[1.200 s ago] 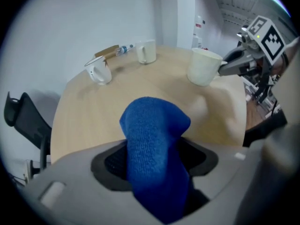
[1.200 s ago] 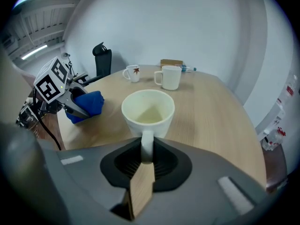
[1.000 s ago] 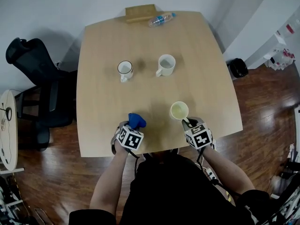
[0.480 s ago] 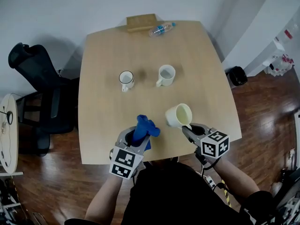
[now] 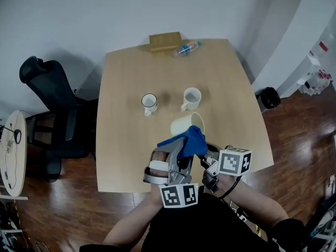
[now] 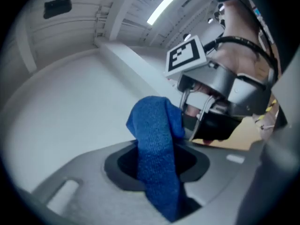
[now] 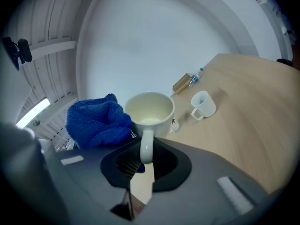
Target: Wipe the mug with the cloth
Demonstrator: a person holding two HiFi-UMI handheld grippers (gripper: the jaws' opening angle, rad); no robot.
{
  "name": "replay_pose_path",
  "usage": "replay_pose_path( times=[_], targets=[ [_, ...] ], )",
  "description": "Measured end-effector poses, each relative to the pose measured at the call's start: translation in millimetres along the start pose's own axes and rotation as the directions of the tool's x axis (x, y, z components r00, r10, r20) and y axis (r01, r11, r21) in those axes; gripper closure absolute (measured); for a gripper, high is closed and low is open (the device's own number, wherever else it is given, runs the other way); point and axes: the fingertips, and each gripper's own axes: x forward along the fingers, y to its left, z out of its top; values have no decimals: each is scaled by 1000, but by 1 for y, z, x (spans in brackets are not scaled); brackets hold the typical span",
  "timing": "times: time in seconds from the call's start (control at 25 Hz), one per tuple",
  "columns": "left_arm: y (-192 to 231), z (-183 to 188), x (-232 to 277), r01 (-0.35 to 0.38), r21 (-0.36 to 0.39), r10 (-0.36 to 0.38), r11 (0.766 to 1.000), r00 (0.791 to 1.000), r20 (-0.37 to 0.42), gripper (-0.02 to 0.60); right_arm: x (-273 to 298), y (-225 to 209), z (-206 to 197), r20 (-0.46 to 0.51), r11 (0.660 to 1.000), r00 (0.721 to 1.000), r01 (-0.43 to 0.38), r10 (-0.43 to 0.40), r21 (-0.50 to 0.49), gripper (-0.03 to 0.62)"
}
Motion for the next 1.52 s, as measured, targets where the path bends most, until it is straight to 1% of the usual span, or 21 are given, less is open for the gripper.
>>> replay_pose_path(
  times=[0.2,0.28,0.36,0.44,0.52,0.56,0.64,0.76,0.84,0.92,1.04,1.08,1.12,1.16,1.2,1.24,1.28,1.36,1.44,1.48,1.52],
  targets=[
    [4,-4,-4,-9,69,9,998,1000,0,434,-2,7,-5,1,999,999,-35,35,0,556],
    [13,-2,-8,24,28,-24,999,1000,3,434,-5,11,-5,-1,998,999,-44,44,-43,556],
    [28,0,-13,98,-71,-97,993,995,10,434,-10,17,-4,-18,990,998,-55,53,-133,556],
    [41,2,-20,217,-169,-214,961,976,36,434,-18,23,-5,-49,963,997,-76,65,-260,556],
    [48,3,-31,375,-217,-369,901,927,67,433,-28,30,-7,-95,910,992,-113,82,-398,556],
    [49,4,-36,462,-228,-456,857,886,83,433,-34,34,-8,-126,877,988,-141,93,-460,556],
    [51,5,-48,628,-237,-620,741,776,118,430,-46,43,-11,-201,798,972,-214,119,-563,556],
    [54,8,-63,808,-196,-794,555,585,166,430,-66,59,-23,-306,647,940,-328,151,-688,556],
    [54,10,-73,893,-172,-875,417,445,190,430,-78,76,-36,-375,519,912,-403,165,-754,556],
    [51,15,-84,954,-189,-929,233,276,246,430,-87,100,-53,-453,379,877,-478,159,-792,557],
    [35,27,-105,973,-201,-929,-110,-29,369,434,-92,143,-73,-502,217,844,-535,189,-817,559],
    [27,31,-114,960,-183,-908,-213,-126,399,434,-92,156,-79,-510,175,834,-545,211,-820,559],
    [20,37,-123,943,-159,-886,-293,-205,417,434,-91,165,-86,-522,145,822,-558,225,-817,559],
    [13,42,-130,929,-134,-867,-346,-262,423,434,-92,169,-91,-537,126,811,-573,235,-810,559],
    [8,47,-135,919,-111,-856,-378,-301,420,436,-92,169,-96,-549,113,800,-585,239,-803,559],
    [5,50,-138,914,-93,-851,-395,-326,412,436,-91,167,-99,-556,107,795,-591,242,-799,559],
    [3,52,-140,910,-82,-849,-405,-342,403,436,-90,168,-99,-554,116,795,-592,248,-798,559],
    [3,52,-139,902,-81,-841,-424,-359,406,436,-90,174,-94,-539,163,798,-590,270,-791,557],
    [9,54,-135,896,-86,-818,-435,-354,453,437,-95,171,-92,-541,216,789,-606,292,-766,557],
    [14,56,-130,900,-88,-803,-428,-334,493,436,-98,167,-90,-542,250,783,-615,306,-747,557],
    [22,58,-125,908,-91,-783,-410,-299,546,437,-100,163,-86,-537,292,780,-621,322,-727,557]
  ],
)
